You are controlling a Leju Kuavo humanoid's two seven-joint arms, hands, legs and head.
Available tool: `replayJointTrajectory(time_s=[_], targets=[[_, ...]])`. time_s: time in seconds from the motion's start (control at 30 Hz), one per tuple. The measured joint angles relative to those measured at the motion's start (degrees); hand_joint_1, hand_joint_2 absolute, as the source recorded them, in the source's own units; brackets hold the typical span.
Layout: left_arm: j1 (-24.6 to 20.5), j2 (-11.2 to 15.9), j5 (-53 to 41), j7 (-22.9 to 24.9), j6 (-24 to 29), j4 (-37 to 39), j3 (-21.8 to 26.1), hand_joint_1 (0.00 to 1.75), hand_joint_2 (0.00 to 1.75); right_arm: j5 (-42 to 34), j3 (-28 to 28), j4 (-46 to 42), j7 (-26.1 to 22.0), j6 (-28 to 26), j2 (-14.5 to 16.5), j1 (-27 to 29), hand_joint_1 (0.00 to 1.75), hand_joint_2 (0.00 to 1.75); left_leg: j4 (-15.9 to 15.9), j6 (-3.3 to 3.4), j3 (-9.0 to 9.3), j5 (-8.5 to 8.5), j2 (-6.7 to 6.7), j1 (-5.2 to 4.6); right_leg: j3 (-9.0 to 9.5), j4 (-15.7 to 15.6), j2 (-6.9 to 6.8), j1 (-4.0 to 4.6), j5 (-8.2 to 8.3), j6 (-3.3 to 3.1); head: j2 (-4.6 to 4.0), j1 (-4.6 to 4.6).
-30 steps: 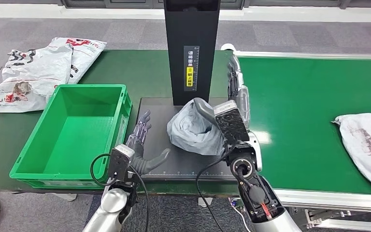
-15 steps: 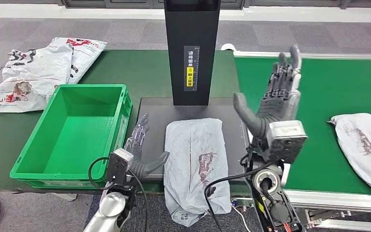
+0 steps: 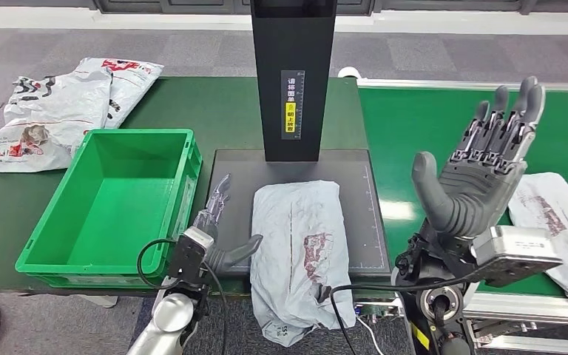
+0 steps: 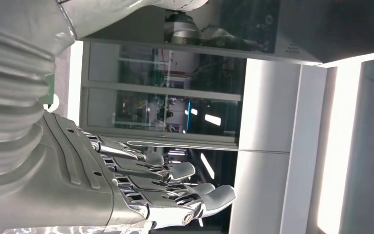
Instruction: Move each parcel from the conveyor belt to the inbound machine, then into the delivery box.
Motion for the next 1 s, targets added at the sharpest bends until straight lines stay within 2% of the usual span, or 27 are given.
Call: replayJointTrajectory(time_s=[0.3, 0.47, 0.73, 1.0], targets=[[-5.90, -0.33, -15.02, 1.86, -1.44, 8.28, -3.57, 0.00, 1.75, 0.59, -0.34, -0.41, 0.54, 2.18, 0.10, -0.43, 0.00, 1.75, 0.01, 0.00, 0.00, 0.00, 0.00, -0.01, 0.01, 0.00, 0.00, -0.01, 0.01, 0.01, -0.01, -0.01], [-9.12, -1.46, -16.67, 1.85, -1.82, 14.75, -6.08, 0.00, 1.75, 0.58, -0.34, -0.39, 0.73, 2.43, 0.31, -1.04, 0.00, 1.75, 0.01, 0.00, 0.00, 0.00, 0.00, -0.01, 0.01, 0.00, 0.01, -0.01, 0.02, 0.01, 0.01, -0.01], [-11.93, -2.65, -18.65, 1.86, -1.67, 20.35, -7.52, 0.00, 1.75, 0.49, -0.34, -0.37, 0.86, 2.51, 0.33, -1.21, 0.00, 1.75, 0.00, 0.00, -0.01, 0.00, -0.01, 0.00, 0.00, 0.00, -0.01, 0.00, 0.01, 0.01, 0.02, 0.00], [-18.81, -6.62, -22.82, 2.88, 0.22, 32.69, -12.21, 0.00, 1.75, 0.73, -0.34, -0.32, 1.70, 2.60, 1.08, -1.95, 0.00, 1.75, 0.03, 0.01, -0.01, 0.01, -0.02, -0.03, 0.04, 0.00, -0.02, -0.04, 0.06, 0.06, 0.01, 0.00]])
